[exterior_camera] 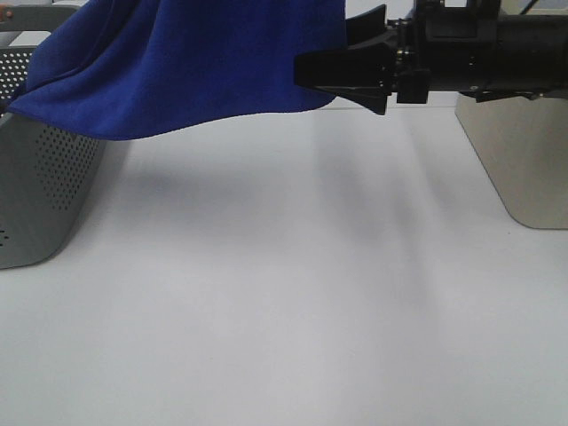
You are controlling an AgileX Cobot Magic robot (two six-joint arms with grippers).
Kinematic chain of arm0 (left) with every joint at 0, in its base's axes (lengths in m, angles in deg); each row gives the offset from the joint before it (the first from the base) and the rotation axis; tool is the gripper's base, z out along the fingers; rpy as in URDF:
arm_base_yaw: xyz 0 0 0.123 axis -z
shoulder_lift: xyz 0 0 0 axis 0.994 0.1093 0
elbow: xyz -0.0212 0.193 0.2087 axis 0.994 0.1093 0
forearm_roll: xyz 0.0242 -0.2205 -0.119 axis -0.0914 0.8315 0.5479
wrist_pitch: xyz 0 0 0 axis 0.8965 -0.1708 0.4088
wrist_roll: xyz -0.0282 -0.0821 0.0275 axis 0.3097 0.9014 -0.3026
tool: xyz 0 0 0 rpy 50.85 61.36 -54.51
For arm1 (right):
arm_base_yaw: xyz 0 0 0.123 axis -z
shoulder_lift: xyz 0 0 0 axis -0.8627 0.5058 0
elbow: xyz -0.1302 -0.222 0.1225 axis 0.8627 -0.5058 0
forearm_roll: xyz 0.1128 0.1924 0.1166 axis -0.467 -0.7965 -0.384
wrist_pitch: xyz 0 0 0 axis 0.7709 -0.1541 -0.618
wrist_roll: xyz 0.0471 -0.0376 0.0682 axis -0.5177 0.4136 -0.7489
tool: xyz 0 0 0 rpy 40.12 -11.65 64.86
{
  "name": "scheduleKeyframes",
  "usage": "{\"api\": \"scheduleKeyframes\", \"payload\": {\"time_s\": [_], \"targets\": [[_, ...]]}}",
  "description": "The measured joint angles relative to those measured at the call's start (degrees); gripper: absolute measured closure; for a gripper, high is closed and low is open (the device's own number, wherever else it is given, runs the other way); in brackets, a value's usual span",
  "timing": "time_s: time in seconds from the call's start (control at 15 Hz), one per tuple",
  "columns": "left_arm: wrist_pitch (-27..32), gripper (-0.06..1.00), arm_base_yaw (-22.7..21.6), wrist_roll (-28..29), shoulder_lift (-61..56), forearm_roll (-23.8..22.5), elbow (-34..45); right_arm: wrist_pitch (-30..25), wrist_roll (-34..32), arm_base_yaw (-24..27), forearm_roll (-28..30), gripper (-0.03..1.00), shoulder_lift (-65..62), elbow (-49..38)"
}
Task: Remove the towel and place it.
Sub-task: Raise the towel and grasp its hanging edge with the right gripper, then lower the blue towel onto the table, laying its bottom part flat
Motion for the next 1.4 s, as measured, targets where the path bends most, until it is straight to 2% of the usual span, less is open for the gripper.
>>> {"api": "scheduleKeyframes", "payload": {"time_s": [0.13, 0.27, 0.4, 0.6, 0.8, 0.87, 0.93, 1.13, 1.4], "targets": [[0.06, 0.94, 0.0, 0.0, 0.0, 0.0, 0.0, 0.0, -1.2, -2.41, 0.0, 0.14, 0.74, 1.49], [1.15, 0.94, 0.0, 0.0, 0.0, -0.4, 0.0, 0.0, -2.75, -2.35, 0.11, 0.16, 0.74, 1.49], [3.38, 0.94, 0.0, 0.0, 0.0, -0.74, 0.0, 0.0, -4.3, -2.29, 1.43, 0.23, 0.74, 1.49], [4.93, 0.94, 0.0, 0.0, 0.0, -1.09, 0.0, -0.06, -4.58, -2.29, 4.76, 0.46, 0.74, 1.49], [5.33, 0.94, 0.0, 0.0, 0.0, -1.09, 0.0, -0.06, -7.16, -2.29, 7.45, 0.83, 0.74, 2.01], [5.44, 0.94, 0.0, 0.0, 0.0, -1.09, 0.0, -0.06, -8.14, -2.29, 7.73, 0.92, 0.74, 2.41], [5.61, 0.94, 0.0, 0.0, 0.0, -1.09, 0.0, -0.06, -8.82, -2.29, 7.79, 0.95, 0.74, 2.52], [6.02, 0.94, 0.0, 0.0, 0.0, -1.09, 0.0, -0.06, -10.37, -2.29, 8.14, 0.95, 0.74, 2.58], [6.02, 0.94, 0.0, 0.0, 0.0, -0.8, 0.0, -0.06, -20.23, -2.29, 8.54, 0.95, 0.74, 2.81]]}}
